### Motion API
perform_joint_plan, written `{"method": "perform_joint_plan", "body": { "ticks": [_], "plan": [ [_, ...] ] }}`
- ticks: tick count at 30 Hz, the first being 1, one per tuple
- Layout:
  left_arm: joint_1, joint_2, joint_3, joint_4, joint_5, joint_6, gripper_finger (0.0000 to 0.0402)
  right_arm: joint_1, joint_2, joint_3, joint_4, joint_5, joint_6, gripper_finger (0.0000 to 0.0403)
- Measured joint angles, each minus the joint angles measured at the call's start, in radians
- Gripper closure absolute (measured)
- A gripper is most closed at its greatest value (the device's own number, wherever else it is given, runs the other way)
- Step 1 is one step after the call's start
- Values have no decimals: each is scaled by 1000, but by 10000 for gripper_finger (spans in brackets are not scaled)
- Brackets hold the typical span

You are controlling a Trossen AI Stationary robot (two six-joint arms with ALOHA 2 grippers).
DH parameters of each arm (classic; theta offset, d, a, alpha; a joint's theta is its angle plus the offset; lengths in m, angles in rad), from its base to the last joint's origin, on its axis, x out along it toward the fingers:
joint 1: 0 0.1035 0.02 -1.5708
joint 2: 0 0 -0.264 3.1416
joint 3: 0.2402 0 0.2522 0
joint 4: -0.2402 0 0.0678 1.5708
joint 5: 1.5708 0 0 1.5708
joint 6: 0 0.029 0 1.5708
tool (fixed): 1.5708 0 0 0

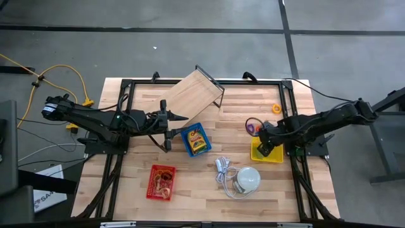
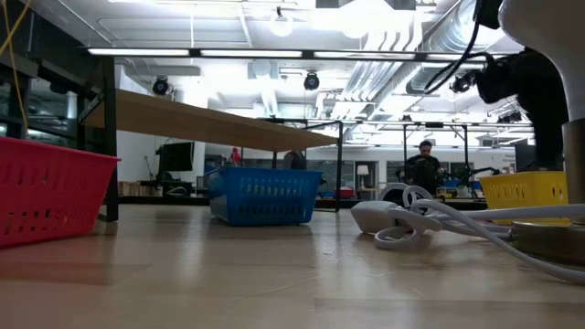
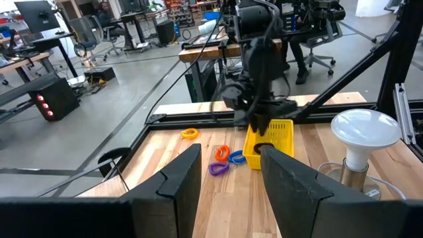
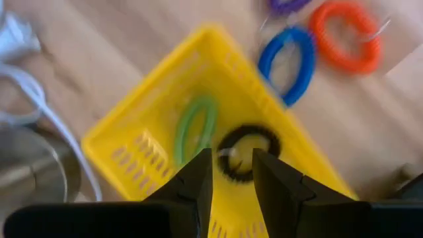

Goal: Pick & Place Office Desk Supplies
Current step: Put the yellow spring keychain into the yellow bin

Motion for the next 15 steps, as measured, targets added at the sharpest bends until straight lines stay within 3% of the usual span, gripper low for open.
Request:
{"method": "perform_joint_plan", "body": {
  "ticks": [9,15],
  "plan": [
    [0,0,0,0,0,0,252,-123,-79,0,13,219,0,307],
    [0,0,0,0,0,0,252,-186,-83,0,42,252,0,307]
  ]
}}
